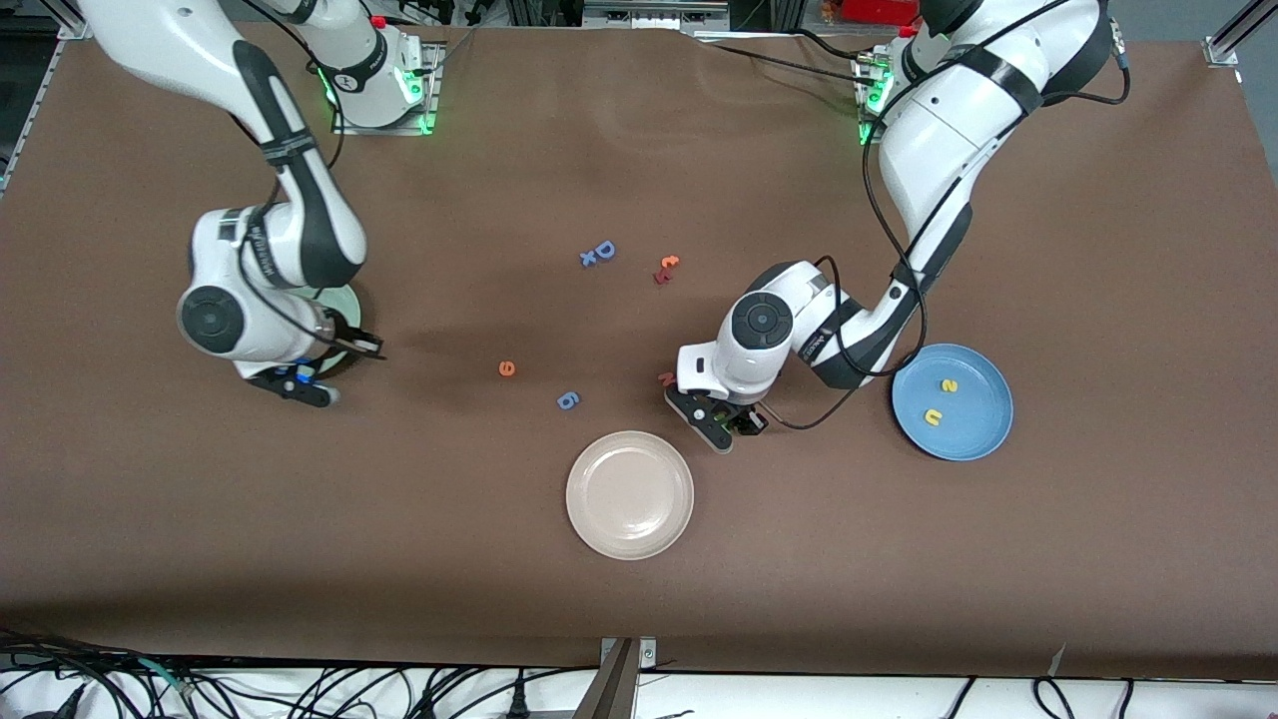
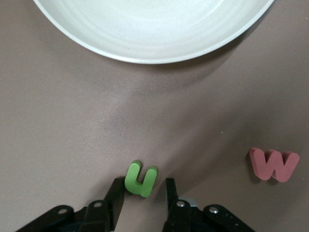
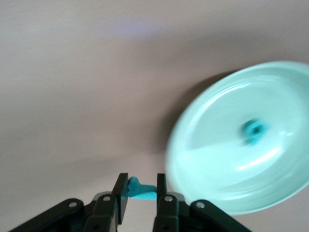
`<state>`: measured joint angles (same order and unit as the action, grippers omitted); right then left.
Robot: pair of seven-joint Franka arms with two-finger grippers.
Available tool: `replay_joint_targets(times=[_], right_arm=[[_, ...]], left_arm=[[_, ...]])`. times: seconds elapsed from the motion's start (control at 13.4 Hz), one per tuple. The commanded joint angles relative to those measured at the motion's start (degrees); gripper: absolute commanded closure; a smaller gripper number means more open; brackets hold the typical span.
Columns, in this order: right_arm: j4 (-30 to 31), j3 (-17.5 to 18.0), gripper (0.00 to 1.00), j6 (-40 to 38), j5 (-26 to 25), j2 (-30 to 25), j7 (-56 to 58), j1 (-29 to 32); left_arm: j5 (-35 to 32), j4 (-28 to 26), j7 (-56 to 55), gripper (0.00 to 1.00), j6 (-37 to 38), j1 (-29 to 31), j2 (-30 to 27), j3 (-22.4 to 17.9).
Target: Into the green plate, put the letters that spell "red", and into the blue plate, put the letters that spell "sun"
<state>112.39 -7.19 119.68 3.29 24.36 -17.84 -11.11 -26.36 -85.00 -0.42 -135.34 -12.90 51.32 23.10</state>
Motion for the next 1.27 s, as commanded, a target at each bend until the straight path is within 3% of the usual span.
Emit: replay_joint_targets(times=[0.0, 0.15, 0.22, 0.45, 0.6, 0.67, 0.82, 0.97, 1.19], right_arm=[[0.0, -3.9, 0.83, -0.7, -0.4, 2.6, 9.4, 1.3], [0.1, -3.9, 0.83, -0.7, -0.3, 3.3, 11.2, 2.8], [0.1, -4.0, 0.81, -0.7, -0.3, 3.7, 11.2, 2.8], [0.6, -3.9, 0.6, -0.8, 0.0, 4.1, 11.1, 2.8], [0.5, -3.9, 0.17, -1.3, 0.0, 4.0, 10.5, 2.8], [0.5, -3.8, 0.03, -1.3, 0.0, 3.8, 10.3, 2.8], [-0.1, -3.4, 0.02, -2.5, 0.5, 2.7, 9.7, 2.0], [-0.9, -0.6, 0.02, -3.0, 0.6, 1.0, 3.1, 1.0], [-3.0, 5.8, 0.02, -3.0, 0.6, 0.2, -7.1, 1.0]], left_arm=[[-1.9, 1.9, 0.6, 0.63, 0.1, -0.6, 1.4, -0.4], [-1.2, 1.9, 0.5, 0.89, 0.2, -0.1, 0.9, -0.3], [-1.0, 1.9, 0.5, 0.92, 0.2, 0.3, 0.5, -0.2], [-0.5, 1.6, 0.4, 0.95, 2.3, 3.0, -2.2, 0.5], [-0.5, 1.6, 0.9, 0.95, 8.4, 7.5, -4.2, 4.0], [-0.5, 1.4, 2.3, 0.95, 11.3, 11.1, -4.9, 6.8], [-0.5, -0.7, 4.0, 0.94, 15.4, 22.1, -5.3, 13.8], [-1.1, -4.6, 7.2, 0.95, 18.2, 31.9, -5.9, 18.6], [-1.7, -9.3, 7.6, 0.95, 23.7, 35.9, -11.7, 19.2]])
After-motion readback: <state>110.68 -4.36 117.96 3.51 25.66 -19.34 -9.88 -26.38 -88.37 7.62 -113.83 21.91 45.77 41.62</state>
